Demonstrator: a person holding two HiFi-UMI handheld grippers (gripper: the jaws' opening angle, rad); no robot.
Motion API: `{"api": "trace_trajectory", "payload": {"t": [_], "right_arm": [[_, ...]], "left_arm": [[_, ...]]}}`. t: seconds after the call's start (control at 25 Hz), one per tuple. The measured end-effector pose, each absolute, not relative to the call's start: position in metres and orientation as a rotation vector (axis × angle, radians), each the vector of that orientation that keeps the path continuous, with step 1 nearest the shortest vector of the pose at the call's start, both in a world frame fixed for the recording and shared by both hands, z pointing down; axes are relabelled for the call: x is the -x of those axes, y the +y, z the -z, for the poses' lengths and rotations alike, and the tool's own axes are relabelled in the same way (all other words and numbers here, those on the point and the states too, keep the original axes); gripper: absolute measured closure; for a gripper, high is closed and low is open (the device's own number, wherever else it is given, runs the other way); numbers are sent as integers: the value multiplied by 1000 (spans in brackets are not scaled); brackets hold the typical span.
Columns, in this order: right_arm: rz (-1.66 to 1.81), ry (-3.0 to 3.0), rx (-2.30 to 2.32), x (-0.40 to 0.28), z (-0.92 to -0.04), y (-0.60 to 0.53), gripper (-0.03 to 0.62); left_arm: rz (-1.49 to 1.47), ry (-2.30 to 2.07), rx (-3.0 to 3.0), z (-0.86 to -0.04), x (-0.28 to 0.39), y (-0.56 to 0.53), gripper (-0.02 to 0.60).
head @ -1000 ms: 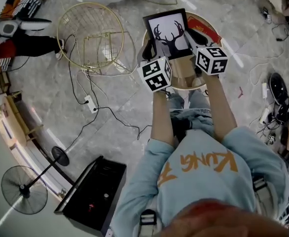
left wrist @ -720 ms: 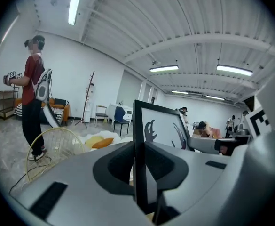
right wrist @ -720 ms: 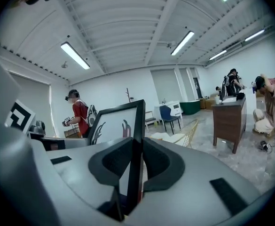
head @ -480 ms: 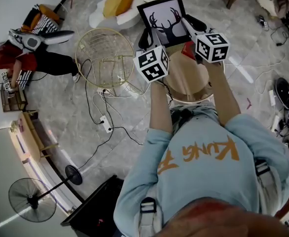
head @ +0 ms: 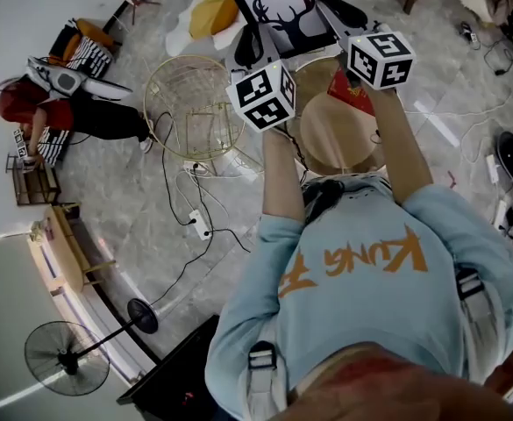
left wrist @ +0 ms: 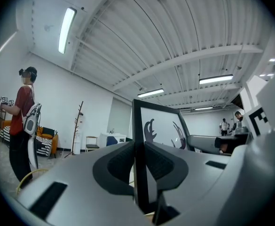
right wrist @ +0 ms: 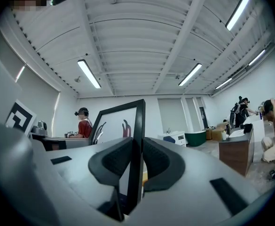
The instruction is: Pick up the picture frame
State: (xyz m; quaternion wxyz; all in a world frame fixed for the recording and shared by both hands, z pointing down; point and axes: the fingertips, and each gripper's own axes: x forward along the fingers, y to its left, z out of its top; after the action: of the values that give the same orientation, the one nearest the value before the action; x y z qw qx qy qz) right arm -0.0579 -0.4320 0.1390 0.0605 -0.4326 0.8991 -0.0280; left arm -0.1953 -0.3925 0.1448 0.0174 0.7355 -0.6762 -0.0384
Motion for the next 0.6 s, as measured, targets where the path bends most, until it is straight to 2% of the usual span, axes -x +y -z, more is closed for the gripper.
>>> {"api": "trace_trajectory", "payload": {"t": [0.6], "right_arm": [[104,2753,1341,69,-157,-436,526]], "left_arm": [[101,-2067,-2262,-165,206,-396,503]]}}
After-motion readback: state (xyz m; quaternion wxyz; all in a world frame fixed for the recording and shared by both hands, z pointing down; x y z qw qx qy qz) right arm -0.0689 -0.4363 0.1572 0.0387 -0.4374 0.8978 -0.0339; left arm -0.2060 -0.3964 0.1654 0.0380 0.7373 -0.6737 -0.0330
